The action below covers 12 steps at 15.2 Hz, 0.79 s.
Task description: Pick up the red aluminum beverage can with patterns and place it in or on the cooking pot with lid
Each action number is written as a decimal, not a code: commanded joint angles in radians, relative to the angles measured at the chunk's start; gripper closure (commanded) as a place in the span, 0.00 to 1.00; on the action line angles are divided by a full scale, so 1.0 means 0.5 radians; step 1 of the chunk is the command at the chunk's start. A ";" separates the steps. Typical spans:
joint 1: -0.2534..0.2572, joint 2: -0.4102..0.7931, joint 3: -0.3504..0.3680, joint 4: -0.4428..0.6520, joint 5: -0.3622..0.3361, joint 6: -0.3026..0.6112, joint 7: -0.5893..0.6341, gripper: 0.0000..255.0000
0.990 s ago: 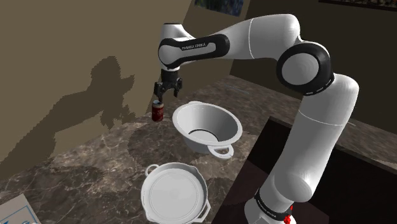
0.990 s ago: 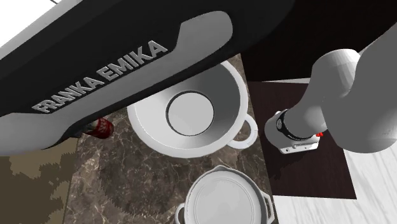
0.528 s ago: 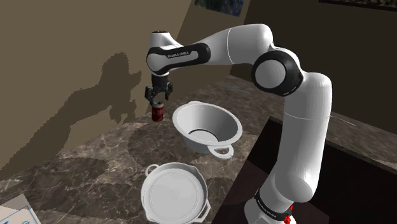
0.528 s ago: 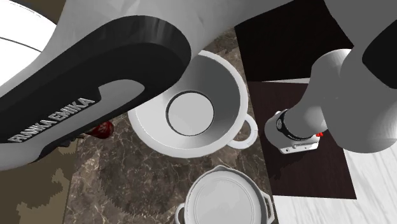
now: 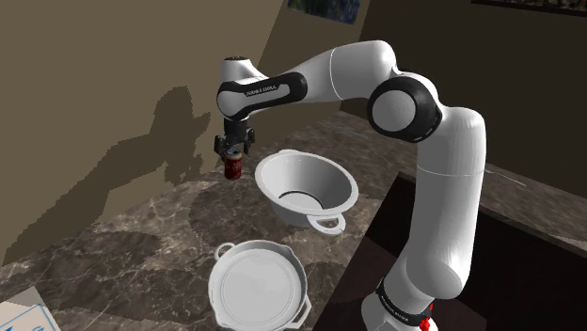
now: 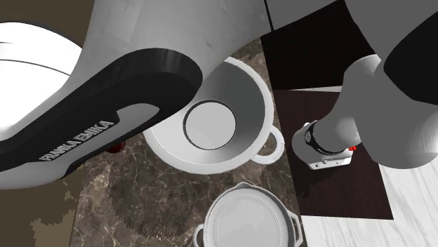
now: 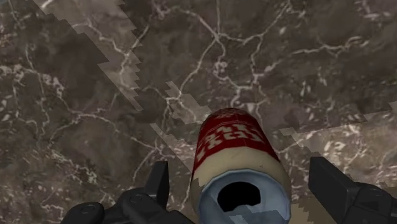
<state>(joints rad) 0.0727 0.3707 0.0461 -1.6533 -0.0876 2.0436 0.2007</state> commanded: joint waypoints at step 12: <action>-0.001 0.003 0.000 0.000 0.000 0.003 -0.001 1.00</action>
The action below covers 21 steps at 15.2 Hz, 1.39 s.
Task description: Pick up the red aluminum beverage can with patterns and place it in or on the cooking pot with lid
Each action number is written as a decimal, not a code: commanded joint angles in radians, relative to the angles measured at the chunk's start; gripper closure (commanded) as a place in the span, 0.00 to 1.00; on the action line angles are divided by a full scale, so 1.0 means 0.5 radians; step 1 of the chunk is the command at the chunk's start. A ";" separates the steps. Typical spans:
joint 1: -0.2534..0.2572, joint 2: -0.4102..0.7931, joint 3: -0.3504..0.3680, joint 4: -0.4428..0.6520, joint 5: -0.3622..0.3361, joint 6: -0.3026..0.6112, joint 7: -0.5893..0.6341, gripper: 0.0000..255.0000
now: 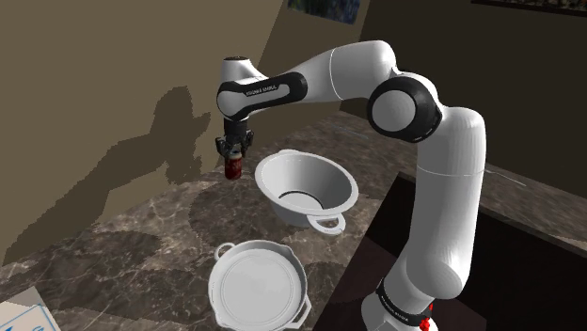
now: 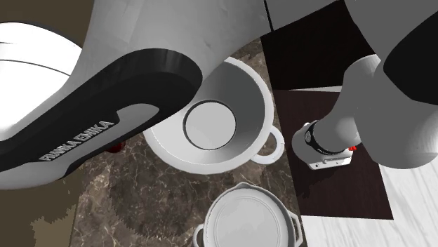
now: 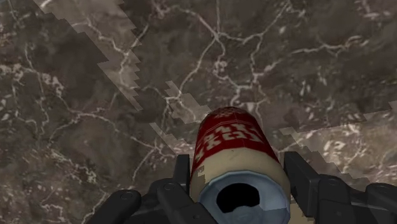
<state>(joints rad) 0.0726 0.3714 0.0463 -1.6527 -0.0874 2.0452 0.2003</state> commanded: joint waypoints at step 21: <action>0.003 -0.085 0.005 0.388 0.016 -0.474 -0.032 1.00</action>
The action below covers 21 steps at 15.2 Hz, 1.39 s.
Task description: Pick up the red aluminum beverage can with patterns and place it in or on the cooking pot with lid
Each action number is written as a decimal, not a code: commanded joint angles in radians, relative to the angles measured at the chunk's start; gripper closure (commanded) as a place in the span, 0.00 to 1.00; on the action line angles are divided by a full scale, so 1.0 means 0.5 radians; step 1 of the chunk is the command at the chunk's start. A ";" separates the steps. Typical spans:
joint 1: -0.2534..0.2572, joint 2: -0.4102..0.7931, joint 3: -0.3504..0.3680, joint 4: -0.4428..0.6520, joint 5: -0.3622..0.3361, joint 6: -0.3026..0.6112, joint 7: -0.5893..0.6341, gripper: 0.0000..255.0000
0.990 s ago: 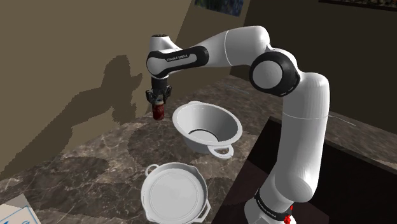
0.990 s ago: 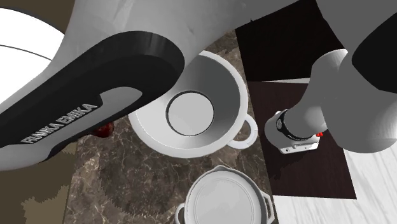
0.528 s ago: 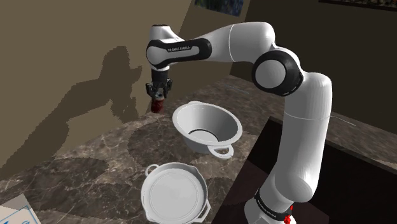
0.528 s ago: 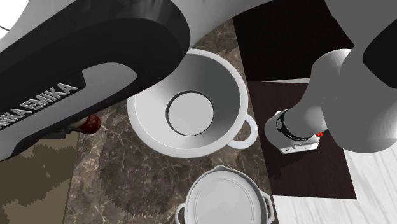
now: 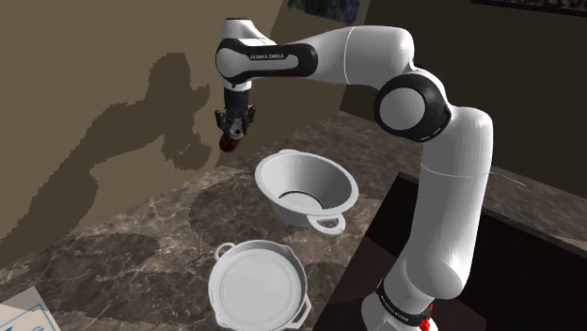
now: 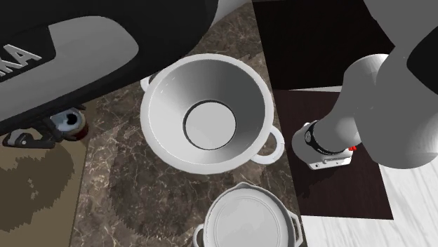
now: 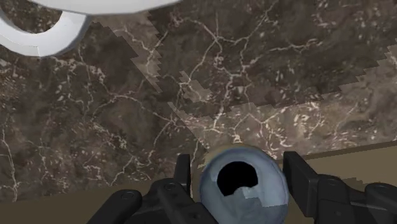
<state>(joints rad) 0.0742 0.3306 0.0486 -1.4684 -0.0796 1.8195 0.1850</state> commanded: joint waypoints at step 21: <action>0.006 0.005 0.000 0.577 0.004 -0.571 -0.039 1.00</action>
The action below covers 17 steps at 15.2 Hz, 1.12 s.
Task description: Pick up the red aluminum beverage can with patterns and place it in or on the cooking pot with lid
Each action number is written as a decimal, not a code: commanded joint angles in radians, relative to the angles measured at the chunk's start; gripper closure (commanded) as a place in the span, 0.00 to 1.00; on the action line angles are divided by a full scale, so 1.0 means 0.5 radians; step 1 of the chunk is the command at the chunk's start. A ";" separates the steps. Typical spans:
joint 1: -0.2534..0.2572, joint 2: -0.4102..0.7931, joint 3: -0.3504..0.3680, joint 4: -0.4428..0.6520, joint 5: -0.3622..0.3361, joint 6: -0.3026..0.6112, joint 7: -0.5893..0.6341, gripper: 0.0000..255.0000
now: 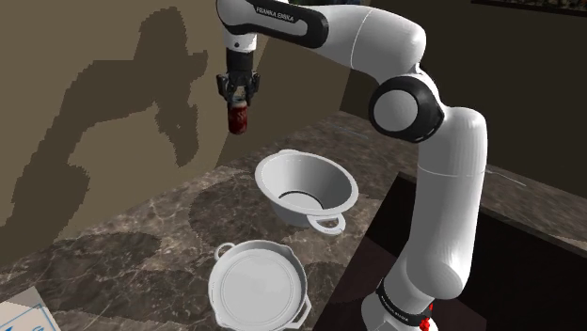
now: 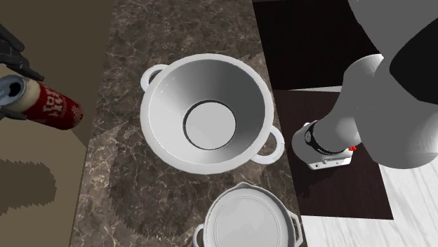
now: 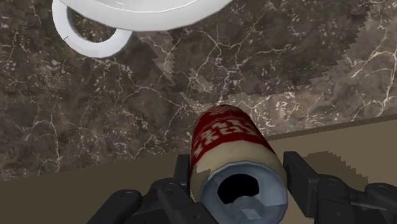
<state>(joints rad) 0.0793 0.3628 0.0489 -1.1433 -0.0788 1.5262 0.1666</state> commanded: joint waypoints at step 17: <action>-0.098 -1.505 -0.089 -1.648 0.042 0.156 -0.170 1.00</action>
<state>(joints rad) 0.0313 -0.3535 0.0068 -1.9361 -0.0570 1.6094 0.0856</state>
